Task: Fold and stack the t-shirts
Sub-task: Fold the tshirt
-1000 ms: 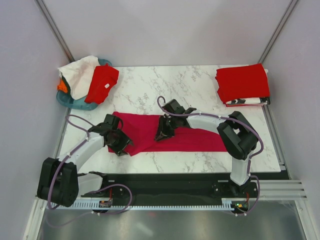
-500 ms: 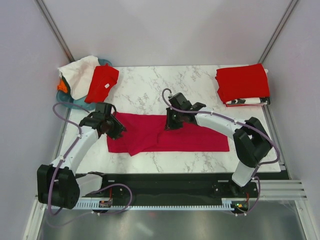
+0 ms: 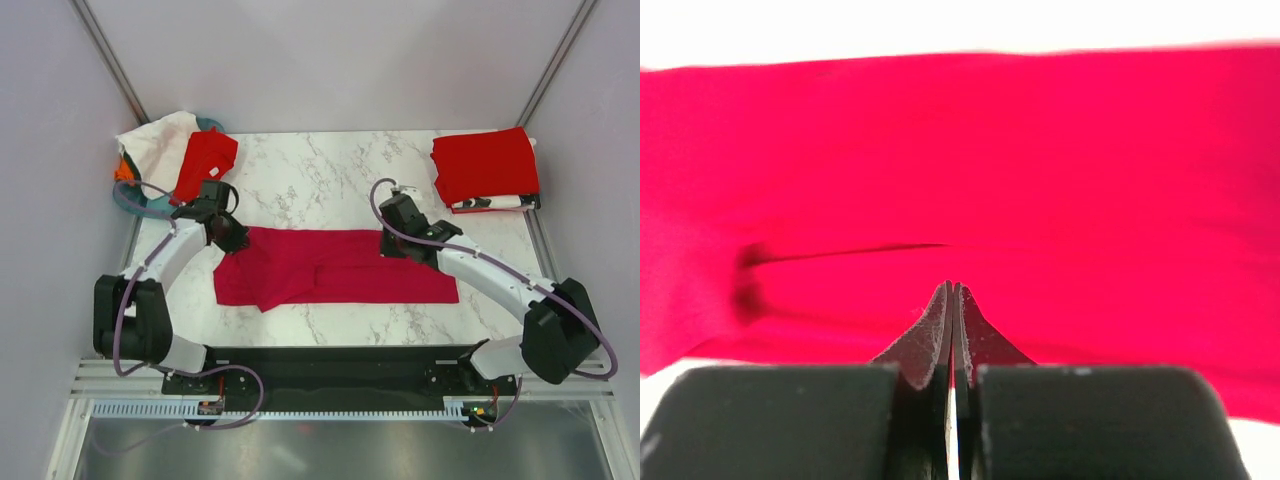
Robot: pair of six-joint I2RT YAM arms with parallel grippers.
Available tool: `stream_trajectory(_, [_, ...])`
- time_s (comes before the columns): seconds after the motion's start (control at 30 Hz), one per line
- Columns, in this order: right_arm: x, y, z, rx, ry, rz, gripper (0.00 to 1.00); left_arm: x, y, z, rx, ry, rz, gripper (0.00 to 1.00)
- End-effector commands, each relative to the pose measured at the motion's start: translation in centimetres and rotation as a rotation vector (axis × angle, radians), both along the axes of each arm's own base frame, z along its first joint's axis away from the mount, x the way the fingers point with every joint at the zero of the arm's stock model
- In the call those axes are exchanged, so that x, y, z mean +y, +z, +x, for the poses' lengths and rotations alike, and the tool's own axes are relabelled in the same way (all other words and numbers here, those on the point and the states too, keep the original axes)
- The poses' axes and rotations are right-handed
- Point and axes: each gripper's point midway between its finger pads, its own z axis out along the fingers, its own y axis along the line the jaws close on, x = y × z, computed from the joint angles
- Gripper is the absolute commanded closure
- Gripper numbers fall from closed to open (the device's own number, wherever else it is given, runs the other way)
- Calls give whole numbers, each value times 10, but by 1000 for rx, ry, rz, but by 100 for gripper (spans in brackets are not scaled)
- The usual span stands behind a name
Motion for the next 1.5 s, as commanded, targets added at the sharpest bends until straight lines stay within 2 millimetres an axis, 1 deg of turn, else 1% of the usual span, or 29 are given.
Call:
stream_trajectory(0.0, [-50,-5,-6,-32,-157,-76,100,5,5,33,-50,78,13,98])
stream_trajectory(0.07, [-70,-3,-6,-51,-214,-81,100,8,-5,42,-30,111,30,98])
stream_trajectory(0.13, [-87,-13,-11,-25,-253,-95,100,13,-6,53,-31,136,55,98])
stream_trajectory(0.17, [-92,-15,-12,-20,-271,-94,100,15,-16,55,-3,147,64,98])
stream_trajectory(0.23, [-107,-26,-17,22,-314,-113,100,22,-19,62,3,171,79,98])
stream_trajectory(0.27, [-111,-31,-20,39,-329,-118,100,24,-30,62,31,185,83,98])
stream_trajectory(0.33, [-118,-41,-27,73,-356,-125,100,32,-39,65,53,214,89,98])
stream_trajectory(0.5, [-118,-60,-44,129,-373,-102,100,37,-73,70,146,223,103,98])
stream_trajectory(0.6, [-118,-73,-51,167,-375,-107,100,32,-85,76,177,214,90,98])
stream_trajectory(0.63, [-118,-76,-52,176,-377,-106,100,30,-95,76,203,206,84,98])
stream_trajectory(0.73, [-117,-90,-57,211,-371,-116,100,29,-104,84,220,200,88,98])
stream_trajectory(0.87, [-116,-112,-65,272,-371,-125,100,30,-106,99,209,186,115,98])
stream_trajectory(0.93, [-116,-119,-69,293,-371,-124,100,28,-106,104,205,177,133,98])
stream_trajectory(0.97, [-115,-121,-71,305,-369,-122,100,26,-111,105,214,165,146,98])
stream_trajectory(1.0, [-115,-125,-76,320,-378,-123,100,20,-104,116,188,150,153,98])
stream_trajectory(1.03, [-114,-126,-78,327,-378,-118,100,21,-104,118,196,145,177,98])
stream_trajectory(1.07, [-112,-128,-81,335,-372,-116,100,16,-95,131,165,138,175,98])
stream_trajectory(1.1, [-112,-130,-85,346,-373,-119,100,9,-102,132,179,121,182,98])
stream_trajectory(1.13, [-106,-131,-90,350,-349,-126,100,2,-99,137,171,104,177,98])
stream_trajectory(1.17, [-102,-132,-93,355,-335,-134,100,-6,-90,152,133,90,167,98])
stream_trajectory(1.2, [-98,-132,-97,361,-319,-138,100,-16,-97,156,139,65,170,98])
stream_trajectory(1.23, [-86,-133,-102,362,-290,-138,100,-21,-96,160,137,45,168,98])
stream_trajectory(1.27, [-79,-135,-106,373,-272,-140,100,-29,-88,176,98,33,156,98])
stream_trajectory(1.3, [-69,-134,-108,379,-254,-126,100,-38,-85,183,86,11,146,98])
stream_trajectory(1.33, [-51,-134,-117,383,-212,-113,100,-42,-98,186,107,-10,155,98])
stream_trajectory(1.37, [-41,-137,-123,399,-192,-110,100,-50,-85,207,49,-24,138,98])
stream_trajectory(1.4, [-16,-135,-132,405,-122,-79,100,-56,-84,216,32,-42,129,98])
stream_trajectory(1.43, [-2,-135,-138,415,-112,-56,100,-64,-100,220,52,-70,110,98])
stream_trajectory(1.47, [11,-139,-145,428,-85,-54,100,-71,-84,240,-9,-74,80,98])
